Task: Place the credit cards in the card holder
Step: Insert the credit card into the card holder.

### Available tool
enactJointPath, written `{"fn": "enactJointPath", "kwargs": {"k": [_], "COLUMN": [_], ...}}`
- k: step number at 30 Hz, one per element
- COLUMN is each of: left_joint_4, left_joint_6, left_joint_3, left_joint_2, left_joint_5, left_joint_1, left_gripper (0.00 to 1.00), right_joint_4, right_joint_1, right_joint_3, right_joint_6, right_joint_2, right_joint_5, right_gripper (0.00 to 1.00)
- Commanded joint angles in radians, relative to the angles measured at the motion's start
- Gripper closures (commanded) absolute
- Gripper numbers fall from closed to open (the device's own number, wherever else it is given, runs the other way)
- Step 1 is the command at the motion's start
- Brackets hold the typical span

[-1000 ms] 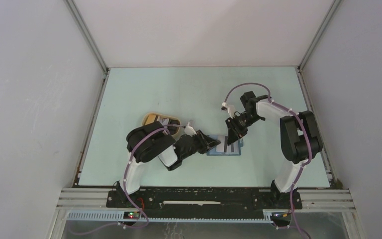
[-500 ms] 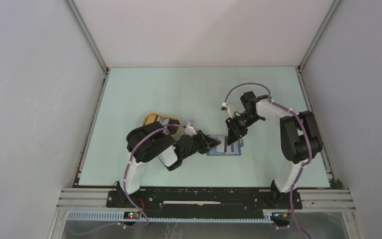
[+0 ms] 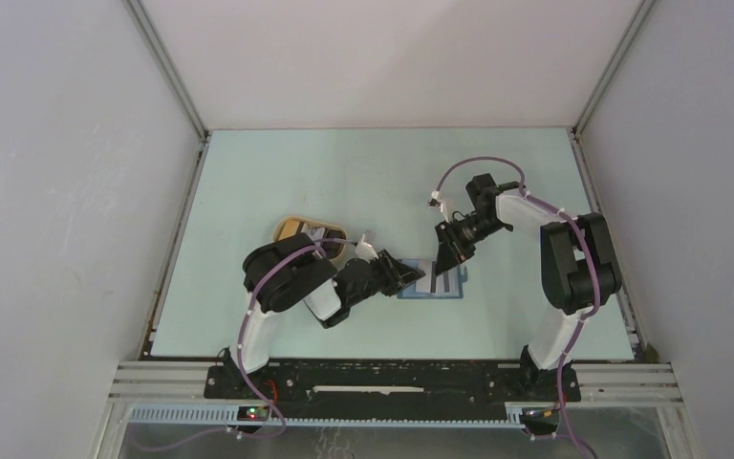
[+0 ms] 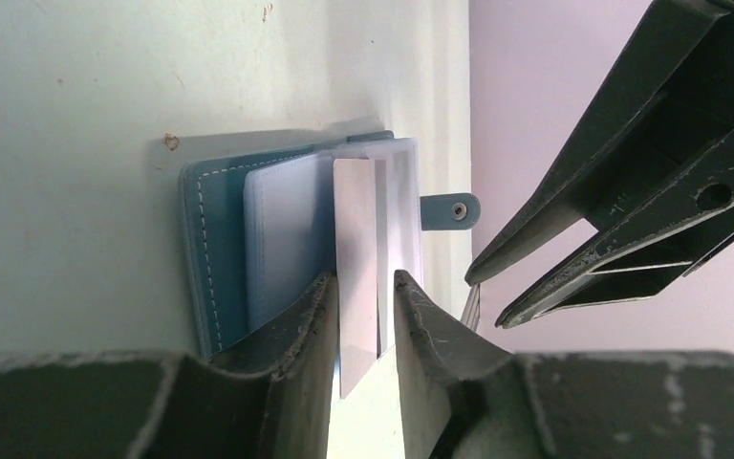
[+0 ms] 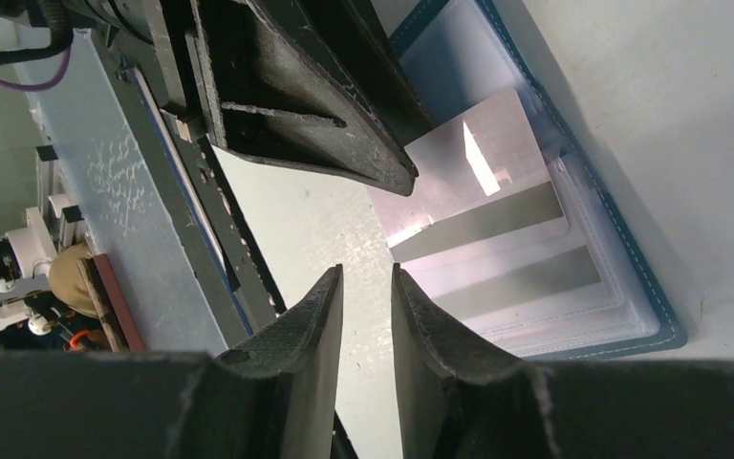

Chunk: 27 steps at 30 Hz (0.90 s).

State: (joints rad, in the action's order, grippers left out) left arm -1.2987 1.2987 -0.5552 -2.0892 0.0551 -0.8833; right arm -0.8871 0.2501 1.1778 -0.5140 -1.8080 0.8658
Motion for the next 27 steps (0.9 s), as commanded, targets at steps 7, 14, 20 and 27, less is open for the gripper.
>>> {"fn": "enactJointPath", "kwargs": {"k": [7,14,20,27], "left_joint_4": [-0.025,-0.045,-0.058,-0.061], "left_joint_6": [-0.039,-0.038,-0.041,-0.047], "left_joint_3": [0.021,0.031,0.029,0.026], "left_joint_2": [0.011,0.008,0.010,0.021], "left_joint_5": [0.007,0.011,0.022,0.032], "left_joint_1": [-0.008,-0.006,-0.008,-0.008], "left_gripper": [0.69,0.73,0.74,0.73], "right_joint_4": [0.215,0.406,0.415,0.408], "right_joint_1": [0.011,0.127,0.171,0.229], "right_joint_3": [-0.012,-0.020,-0.014,-0.001], "right_joint_6": [0.245,0.450,0.472,0.468], "right_joint_2": [0.066,0.084,0.043,0.011], "right_joint_5": [0.023,-0.200,-0.246,-0.326], "right_gripper": [0.71,0.78,0.87,0.87]}}
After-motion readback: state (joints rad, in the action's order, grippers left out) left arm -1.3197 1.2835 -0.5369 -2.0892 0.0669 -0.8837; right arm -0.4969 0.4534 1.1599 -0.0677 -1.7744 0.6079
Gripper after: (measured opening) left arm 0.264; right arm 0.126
